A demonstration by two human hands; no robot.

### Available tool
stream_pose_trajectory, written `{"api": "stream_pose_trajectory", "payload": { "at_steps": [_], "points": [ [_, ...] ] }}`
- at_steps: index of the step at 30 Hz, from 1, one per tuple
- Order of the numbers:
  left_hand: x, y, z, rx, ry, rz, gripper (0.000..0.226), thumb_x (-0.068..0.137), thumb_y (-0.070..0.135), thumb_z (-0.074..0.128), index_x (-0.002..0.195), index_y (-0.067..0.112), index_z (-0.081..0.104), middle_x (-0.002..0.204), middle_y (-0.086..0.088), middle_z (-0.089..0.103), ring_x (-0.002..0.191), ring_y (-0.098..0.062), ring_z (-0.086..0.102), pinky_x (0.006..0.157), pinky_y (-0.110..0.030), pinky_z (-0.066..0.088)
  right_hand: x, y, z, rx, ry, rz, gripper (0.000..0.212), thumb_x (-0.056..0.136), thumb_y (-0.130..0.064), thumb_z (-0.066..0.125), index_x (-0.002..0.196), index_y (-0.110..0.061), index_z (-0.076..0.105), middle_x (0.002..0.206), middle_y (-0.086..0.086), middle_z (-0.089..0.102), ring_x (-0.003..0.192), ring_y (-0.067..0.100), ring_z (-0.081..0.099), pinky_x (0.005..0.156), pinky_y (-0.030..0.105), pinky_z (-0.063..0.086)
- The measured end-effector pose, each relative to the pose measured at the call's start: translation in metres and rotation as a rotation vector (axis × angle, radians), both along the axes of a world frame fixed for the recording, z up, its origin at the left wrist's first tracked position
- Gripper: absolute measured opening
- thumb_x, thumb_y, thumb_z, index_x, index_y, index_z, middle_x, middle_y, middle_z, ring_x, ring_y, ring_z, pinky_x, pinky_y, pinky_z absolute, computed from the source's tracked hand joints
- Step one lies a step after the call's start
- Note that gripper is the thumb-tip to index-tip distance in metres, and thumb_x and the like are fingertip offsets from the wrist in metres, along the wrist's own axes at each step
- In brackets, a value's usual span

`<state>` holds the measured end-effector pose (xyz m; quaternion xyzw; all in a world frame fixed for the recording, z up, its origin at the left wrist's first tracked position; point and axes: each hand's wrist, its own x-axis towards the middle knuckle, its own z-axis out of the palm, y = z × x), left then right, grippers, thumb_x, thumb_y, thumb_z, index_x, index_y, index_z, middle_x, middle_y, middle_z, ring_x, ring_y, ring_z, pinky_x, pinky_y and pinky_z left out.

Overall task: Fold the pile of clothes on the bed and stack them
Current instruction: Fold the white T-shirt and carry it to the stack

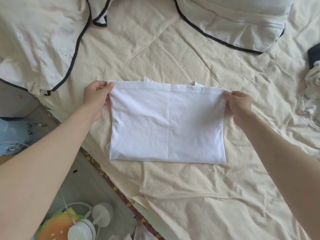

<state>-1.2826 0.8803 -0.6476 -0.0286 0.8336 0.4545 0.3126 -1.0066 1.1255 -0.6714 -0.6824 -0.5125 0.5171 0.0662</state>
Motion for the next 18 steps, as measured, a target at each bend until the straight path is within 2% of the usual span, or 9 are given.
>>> {"api": "stream_pose_trajectory", "payload": {
  "at_steps": [2, 4, 6, 8, 9, 12, 15, 18],
  "points": [
    [-0.001, 0.002, -0.003, -0.027, 0.047, 0.008, 0.004, 0.091, 0.021, 0.062, 0.090, 0.020, 0.059, 0.076, 0.008, 0.055, 0.058, -0.004, 0.048, 0.048, -0.013, 0.040, 0.000, 0.002, -0.001, 0.007, 0.009, -0.020, 0.021, 0.086, -0.013, 0.059, 0.066, -0.019, 0.053, 0.063, -0.002, 0.050, 0.060, 0.015, 0.049, 0.049, 0.022, 0.038],
    [0.003, 0.001, -0.007, -0.046, 0.081, 0.014, 0.006, 0.093, 0.021, 0.059, 0.096, 0.016, 0.059, 0.078, 0.007, 0.057, 0.060, -0.004, 0.050, 0.050, -0.012, 0.042, -0.002, -0.003, -0.001, 0.034, 0.012, -0.039, 0.005, 0.088, -0.015, 0.056, 0.090, -0.018, 0.060, 0.077, -0.002, 0.056, 0.078, 0.019, 0.055, 0.058, 0.024, 0.044],
    [0.012, -0.007, -0.009, -0.078, 0.102, -0.008, 0.014, 0.093, 0.024, 0.058, 0.103, 0.014, 0.059, 0.088, 0.003, 0.060, 0.070, -0.007, 0.056, 0.062, -0.014, 0.049, 0.000, -0.015, -0.003, 0.099, -0.062, 0.004, 0.029, 0.091, -0.019, 0.053, 0.119, -0.015, 0.056, 0.107, 0.003, 0.059, 0.100, 0.022, 0.056, 0.080, 0.031, 0.049],
    [0.028, -0.023, -0.011, -0.146, 0.117, -0.083, 0.024, 0.093, 0.027, 0.059, 0.110, 0.011, 0.058, 0.099, 0.000, 0.061, 0.086, -0.013, 0.059, 0.079, -0.024, 0.051, 0.007, -0.041, 0.001, 0.280, -0.194, 0.113, 0.042, 0.094, -0.021, 0.050, 0.135, -0.010, 0.046, 0.132, 0.010, 0.048, 0.120, 0.024, 0.047, 0.101, 0.034, 0.038],
    [0.037, -0.033, -0.012, -0.172, 0.128, -0.121, 0.025, 0.092, 0.028, 0.059, 0.111, 0.011, 0.057, 0.096, 0.002, 0.060, 0.085, -0.012, 0.058, 0.078, -0.023, 0.049, 0.011, -0.060, 0.005, 0.388, -0.217, 0.200, 0.044, 0.095, -0.020, 0.049, 0.137, -0.007, 0.043, 0.137, 0.013, 0.044, 0.125, 0.026, 0.043, 0.105, 0.036, 0.034],
    [0.070, -0.066, -0.017, -0.246, 0.160, -0.212, 0.021, 0.091, 0.029, 0.061, 0.105, 0.016, 0.053, 0.083, 0.012, 0.053, 0.074, 0.000, 0.051, 0.063, -0.012, 0.037, 0.026, -0.119, 0.007, 0.621, -0.232, 0.502, 0.044, 0.095, -0.013, 0.051, 0.136, 0.001, 0.044, 0.142, 0.022, 0.041, 0.135, 0.036, 0.035, 0.111, 0.045, 0.026],
    [0.095, -0.093, -0.021, -0.269, 0.116, -0.190, 0.020, 0.090, 0.030, 0.062, 0.102, 0.017, 0.053, 0.084, 0.012, 0.053, 0.078, -0.008, 0.052, 0.066, -0.016, 0.037, 0.035, -0.174, 0.000, 0.653, -0.227, 0.795, 0.044, 0.093, -0.009, 0.055, 0.135, 0.001, 0.047, 0.145, 0.021, 0.040, 0.138, 0.038, 0.033, 0.113, 0.055, 0.021],
    [0.104, -0.104, -0.020, -0.282, 0.027, -0.149, 0.021, 0.089, 0.032, 0.062, 0.103, 0.017, 0.054, 0.088, 0.012, 0.053, 0.086, -0.012, 0.053, 0.073, -0.024, 0.038, 0.036, -0.219, -0.008, 0.661, -0.206, 1.048, 0.047, 0.090, -0.010, 0.060, 0.135, -0.003, 0.049, 0.144, 0.017, 0.043, 0.135, 0.037, 0.037, 0.110, 0.058, 0.023]
  ]
}}
